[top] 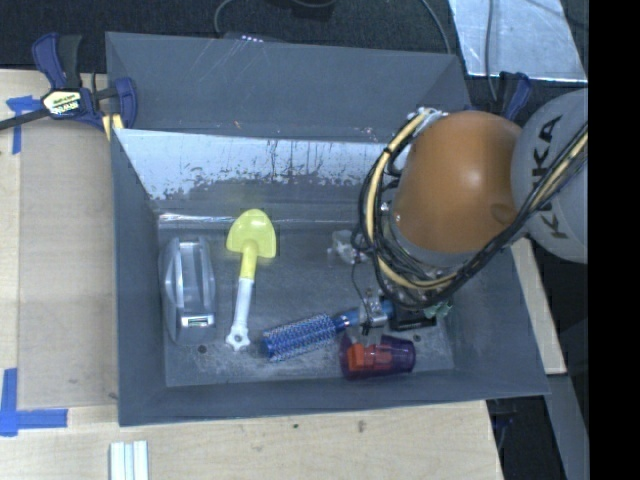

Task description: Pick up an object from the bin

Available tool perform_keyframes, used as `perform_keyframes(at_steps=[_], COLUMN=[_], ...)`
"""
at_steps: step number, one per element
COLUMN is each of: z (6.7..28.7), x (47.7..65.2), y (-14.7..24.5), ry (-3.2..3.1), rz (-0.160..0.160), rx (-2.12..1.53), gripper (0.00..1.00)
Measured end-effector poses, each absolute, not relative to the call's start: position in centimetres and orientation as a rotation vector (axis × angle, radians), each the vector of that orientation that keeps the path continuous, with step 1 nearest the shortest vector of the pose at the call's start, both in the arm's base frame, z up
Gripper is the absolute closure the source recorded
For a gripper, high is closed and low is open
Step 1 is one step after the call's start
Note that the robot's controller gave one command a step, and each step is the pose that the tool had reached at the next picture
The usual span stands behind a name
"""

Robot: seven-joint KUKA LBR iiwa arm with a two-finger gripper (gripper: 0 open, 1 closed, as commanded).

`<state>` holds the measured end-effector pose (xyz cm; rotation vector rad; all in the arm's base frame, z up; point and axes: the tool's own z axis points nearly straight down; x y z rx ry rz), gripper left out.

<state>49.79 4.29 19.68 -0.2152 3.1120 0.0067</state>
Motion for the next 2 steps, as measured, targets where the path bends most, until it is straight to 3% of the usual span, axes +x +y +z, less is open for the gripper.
perform_keyframes(at_steps=[2], z=[7.6], x=[50.4], y=[3.6], ry=[3.102], rz=[0.006], rx=[-0.296], gripper=[0.0])
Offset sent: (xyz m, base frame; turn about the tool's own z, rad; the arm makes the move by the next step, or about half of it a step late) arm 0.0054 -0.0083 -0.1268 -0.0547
